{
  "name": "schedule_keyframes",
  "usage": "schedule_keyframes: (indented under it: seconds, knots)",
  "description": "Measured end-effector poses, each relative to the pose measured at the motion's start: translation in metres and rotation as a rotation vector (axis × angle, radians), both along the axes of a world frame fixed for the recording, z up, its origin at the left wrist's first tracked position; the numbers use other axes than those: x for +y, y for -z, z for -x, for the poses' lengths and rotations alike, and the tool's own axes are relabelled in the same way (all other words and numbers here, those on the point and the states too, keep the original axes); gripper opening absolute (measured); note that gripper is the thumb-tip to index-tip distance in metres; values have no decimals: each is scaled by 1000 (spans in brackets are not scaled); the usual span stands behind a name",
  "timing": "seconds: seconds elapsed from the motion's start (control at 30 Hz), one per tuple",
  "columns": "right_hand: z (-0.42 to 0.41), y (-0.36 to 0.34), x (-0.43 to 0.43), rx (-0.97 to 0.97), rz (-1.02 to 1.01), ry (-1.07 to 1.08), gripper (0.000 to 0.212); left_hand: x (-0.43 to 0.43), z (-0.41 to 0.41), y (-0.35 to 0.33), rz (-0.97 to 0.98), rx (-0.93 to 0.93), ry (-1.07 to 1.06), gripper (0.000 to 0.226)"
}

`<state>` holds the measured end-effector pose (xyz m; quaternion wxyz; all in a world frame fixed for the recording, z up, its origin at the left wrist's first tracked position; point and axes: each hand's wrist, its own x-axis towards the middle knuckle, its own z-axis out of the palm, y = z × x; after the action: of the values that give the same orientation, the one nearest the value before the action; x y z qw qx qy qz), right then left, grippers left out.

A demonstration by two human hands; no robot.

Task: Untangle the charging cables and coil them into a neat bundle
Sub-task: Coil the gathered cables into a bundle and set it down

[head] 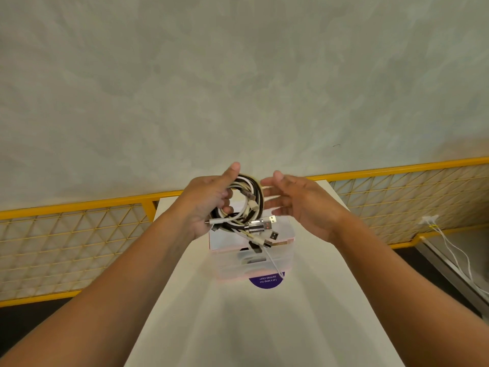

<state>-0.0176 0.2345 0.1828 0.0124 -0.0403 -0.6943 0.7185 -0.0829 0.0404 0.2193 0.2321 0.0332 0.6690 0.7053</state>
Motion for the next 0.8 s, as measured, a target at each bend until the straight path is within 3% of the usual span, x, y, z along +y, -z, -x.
schedule_keyframes:
  seconds: [0.13,0.23,0.43,0.8]
  knots:
    - [-7,15,-1,-223,85,-233,76,-3,5,-2,-76,-69,-24,50]
    - [-11,19,-5,-264,63,-349,84,-5,7,0,-132,-104,-39,48]
    - [-13,12,-4,-145,-9,-140,32,-14,8,-3,-152,-74,-61,46]
    - [-12,-4,6,64,-127,142,25,-11,6,1,-83,34,-125,34]
